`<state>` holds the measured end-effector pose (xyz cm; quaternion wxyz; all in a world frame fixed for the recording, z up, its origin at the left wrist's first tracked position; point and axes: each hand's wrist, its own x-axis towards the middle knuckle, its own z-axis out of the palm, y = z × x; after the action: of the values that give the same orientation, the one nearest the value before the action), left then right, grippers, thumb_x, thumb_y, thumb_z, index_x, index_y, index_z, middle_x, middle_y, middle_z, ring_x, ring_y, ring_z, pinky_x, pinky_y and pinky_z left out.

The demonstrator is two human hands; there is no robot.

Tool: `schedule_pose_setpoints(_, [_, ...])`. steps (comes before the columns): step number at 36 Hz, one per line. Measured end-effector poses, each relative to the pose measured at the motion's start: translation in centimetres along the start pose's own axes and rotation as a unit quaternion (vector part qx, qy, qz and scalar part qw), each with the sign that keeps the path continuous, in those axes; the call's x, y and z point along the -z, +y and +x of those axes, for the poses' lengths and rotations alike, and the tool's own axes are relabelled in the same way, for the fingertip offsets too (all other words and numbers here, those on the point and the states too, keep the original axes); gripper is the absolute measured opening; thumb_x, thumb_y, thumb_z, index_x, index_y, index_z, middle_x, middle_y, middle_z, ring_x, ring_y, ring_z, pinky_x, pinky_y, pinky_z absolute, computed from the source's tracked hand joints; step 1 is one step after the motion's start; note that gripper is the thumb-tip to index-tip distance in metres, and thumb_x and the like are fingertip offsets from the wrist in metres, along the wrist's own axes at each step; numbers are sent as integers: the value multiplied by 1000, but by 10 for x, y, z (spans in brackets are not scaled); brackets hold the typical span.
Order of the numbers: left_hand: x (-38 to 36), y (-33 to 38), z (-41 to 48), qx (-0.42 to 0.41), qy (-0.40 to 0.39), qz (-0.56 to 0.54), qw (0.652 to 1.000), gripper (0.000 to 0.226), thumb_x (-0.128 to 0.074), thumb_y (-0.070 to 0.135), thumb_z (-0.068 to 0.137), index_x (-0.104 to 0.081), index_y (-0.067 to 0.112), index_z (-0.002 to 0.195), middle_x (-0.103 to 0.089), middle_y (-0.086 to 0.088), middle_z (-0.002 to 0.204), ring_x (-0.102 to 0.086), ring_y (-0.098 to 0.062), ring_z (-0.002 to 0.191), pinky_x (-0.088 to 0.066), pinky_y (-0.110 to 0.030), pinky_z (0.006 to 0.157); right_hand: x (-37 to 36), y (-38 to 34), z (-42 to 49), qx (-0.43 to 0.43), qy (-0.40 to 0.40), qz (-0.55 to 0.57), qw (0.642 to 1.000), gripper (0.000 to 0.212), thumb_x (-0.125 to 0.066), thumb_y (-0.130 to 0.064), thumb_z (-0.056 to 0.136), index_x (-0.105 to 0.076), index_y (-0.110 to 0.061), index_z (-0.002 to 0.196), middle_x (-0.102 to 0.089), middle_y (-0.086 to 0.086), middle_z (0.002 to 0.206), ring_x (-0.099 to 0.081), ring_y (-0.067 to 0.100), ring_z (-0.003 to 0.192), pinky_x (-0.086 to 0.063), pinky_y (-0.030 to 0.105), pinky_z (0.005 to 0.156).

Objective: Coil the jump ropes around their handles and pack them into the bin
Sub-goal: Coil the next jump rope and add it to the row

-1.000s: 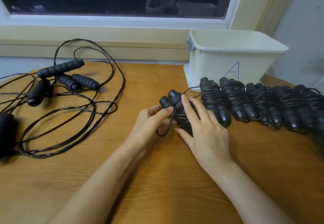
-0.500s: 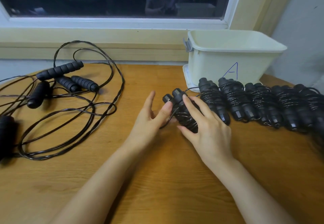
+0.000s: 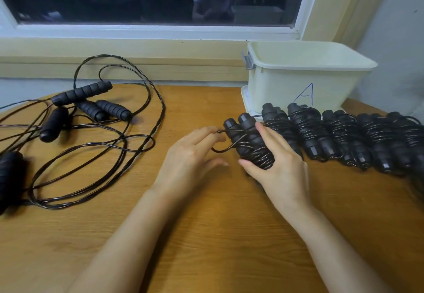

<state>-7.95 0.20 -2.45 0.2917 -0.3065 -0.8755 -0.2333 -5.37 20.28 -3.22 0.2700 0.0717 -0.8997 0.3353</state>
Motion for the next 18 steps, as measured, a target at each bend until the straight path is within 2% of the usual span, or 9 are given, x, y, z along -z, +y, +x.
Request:
schedule_pose_setpoints(2, [1,0,1,-2,26,2,1000,28,-66,37,89,-65,10,95,-64,-5,114,-60,-21,102,-54,-42,78,2,1,2,-12,-15,27,999,80,-83,-40,73,-48,-32,145,-52,-15,144,-51,-2,121,-39,11,91])
schedule_pose_setpoints(4, [1,-2,2,-19,43,16,999,26,-69,33,90,-63,9,84,-62,-9,120,-56,-23,108,-51,-37,85,2,2,3,-19,-28,54,998,80,-83,-41,72,-48,-32,144,-53,-15,143,-47,-6,121,-29,-3,91])
schedule_pose_setpoints(5, [1,-1,3,-33,49,18,998,26,-70,32,90,-63,8,81,-60,-11,124,-53,-26,114,-47,-34,91,1,3,3,-22,-35,71,997,80,-83,-40,72,-49,-31,144,-53,-14,142,-48,-5,122,-28,-5,92])
schedule_pose_setpoints(8, [2,1,4,-90,77,16,993,27,-68,27,92,-64,7,74,-62,-14,122,-53,-29,115,-43,-34,95,-1,3,2,-32,-57,114,991,78,-85,-33,71,-52,-28,142,-55,-23,129,-48,-9,117,-30,-5,90])
schedule_pose_setpoints(11, [1,3,4,-90,101,-27,990,29,-66,24,93,-65,4,73,-70,-9,96,-63,-22,91,-47,-28,81,-3,3,2,-49,-67,148,985,77,-87,-29,71,-54,-29,140,-56,-31,117,-52,-8,114,-35,-1,88])
schedule_pose_setpoints(12, [1,5,4,-57,103,-61,991,31,-65,27,94,-66,3,73,-70,-6,87,-64,-19,83,-49,-28,75,-4,4,2,-54,-66,154,984,78,-87,-30,70,-54,-31,140,-58,-30,118,-54,-6,115,-35,1,90])
schedule_pose_setpoints(14, [2,10,3,62,111,-140,982,37,-61,35,94,-67,6,72,-67,-1,72,-63,-14,69,-50,-29,65,-4,4,2,-56,-66,161,983,78,-87,-32,70,-53,-34,140,-59,-27,121,-54,-5,118,-37,5,93])
schedule_pose_setpoints(16, [3,16,4,209,105,-223,946,40,-59,41,94,-65,9,72,-66,-1,67,-64,-14,67,-52,-30,66,-4,2,2,-50,-72,163,983,78,-86,-34,70,-52,-35,141,-58,-29,121,-53,-6,119,-38,10,95])
schedule_pose_setpoints(18, [2,19,5,311,95,-308,894,38,-58,39,93,-63,7,74,-71,-3,79,-68,-14,79,-55,-29,73,-4,-1,0,-45,-83,181,979,77,-86,-33,71,-52,-36,140,-57,-31,124,-53,-6,120,-41,15,99])
